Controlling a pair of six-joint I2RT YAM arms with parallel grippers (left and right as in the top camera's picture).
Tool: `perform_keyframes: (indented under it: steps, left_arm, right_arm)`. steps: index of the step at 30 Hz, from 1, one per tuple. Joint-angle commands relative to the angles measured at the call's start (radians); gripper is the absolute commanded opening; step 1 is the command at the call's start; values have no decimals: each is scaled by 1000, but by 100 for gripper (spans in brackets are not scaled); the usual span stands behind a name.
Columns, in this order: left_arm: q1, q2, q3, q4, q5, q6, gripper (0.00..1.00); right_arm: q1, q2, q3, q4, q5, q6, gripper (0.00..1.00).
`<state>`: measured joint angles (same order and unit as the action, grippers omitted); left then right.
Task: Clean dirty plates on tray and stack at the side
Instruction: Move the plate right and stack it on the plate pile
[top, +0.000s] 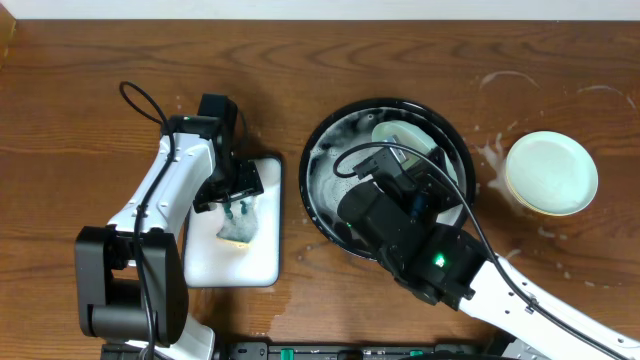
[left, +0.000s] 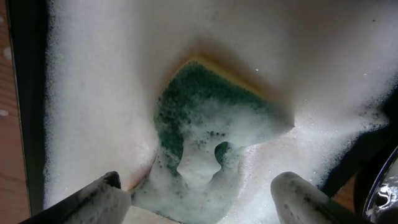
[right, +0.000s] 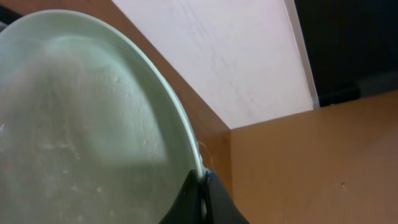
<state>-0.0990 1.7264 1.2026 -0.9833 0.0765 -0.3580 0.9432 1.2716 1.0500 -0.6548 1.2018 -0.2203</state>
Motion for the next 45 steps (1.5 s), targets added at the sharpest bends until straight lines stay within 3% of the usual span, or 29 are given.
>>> perform_keyframes:
  steps: [1,41,45]
  left_arm:
    - [4,-6,2,-2,2,10,82]
    - [4,-6,2,-2,2,10,82]
    - [4,-6,2,-2,2,10,82]
  right_arm:
    - [-19,-8,20,18,36,-5,1]
    - [-48,10,20,27,36,18,1]
    - [-76,10,19,19,25,131,1]
